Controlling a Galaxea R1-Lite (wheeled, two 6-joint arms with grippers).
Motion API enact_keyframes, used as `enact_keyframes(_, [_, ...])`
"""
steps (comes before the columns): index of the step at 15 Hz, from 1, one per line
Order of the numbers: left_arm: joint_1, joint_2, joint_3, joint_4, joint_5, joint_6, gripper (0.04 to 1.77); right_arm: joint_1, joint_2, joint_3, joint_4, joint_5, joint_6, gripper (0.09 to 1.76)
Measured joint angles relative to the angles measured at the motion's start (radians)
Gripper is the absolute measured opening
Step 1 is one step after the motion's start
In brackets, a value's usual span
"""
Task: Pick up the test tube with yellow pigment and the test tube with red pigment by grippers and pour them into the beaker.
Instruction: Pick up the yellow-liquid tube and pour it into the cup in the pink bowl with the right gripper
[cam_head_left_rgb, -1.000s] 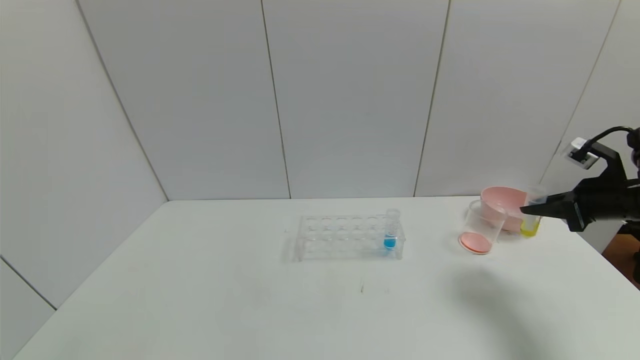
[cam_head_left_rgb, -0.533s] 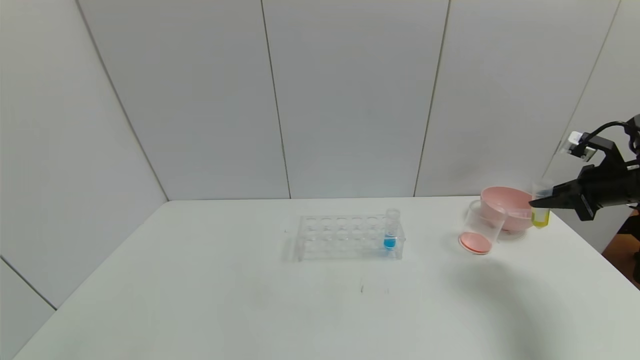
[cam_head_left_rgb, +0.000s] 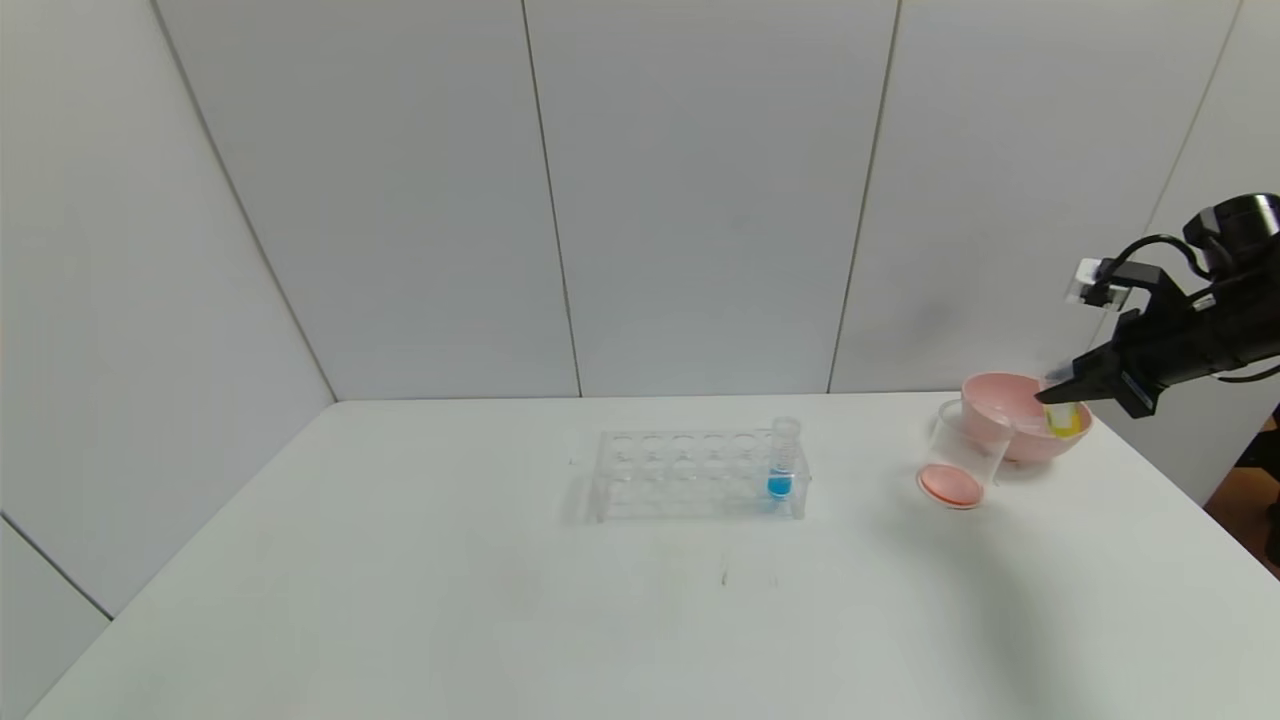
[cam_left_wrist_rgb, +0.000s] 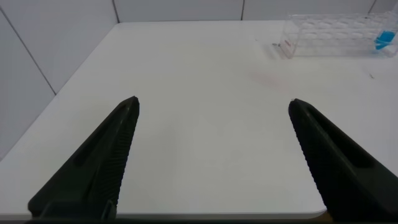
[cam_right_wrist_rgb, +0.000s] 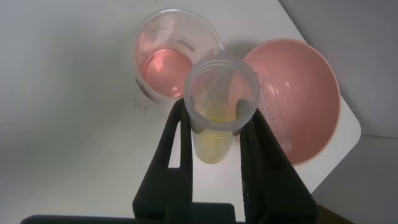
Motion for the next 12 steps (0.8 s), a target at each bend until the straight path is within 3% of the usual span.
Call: enact_keyframes(12, [0.000, 0.000, 0.000, 0.000, 0.000, 0.000, 1.72, 0.103, 0.064, -0.029, -0.015, -0.260, -0.018, 0.50])
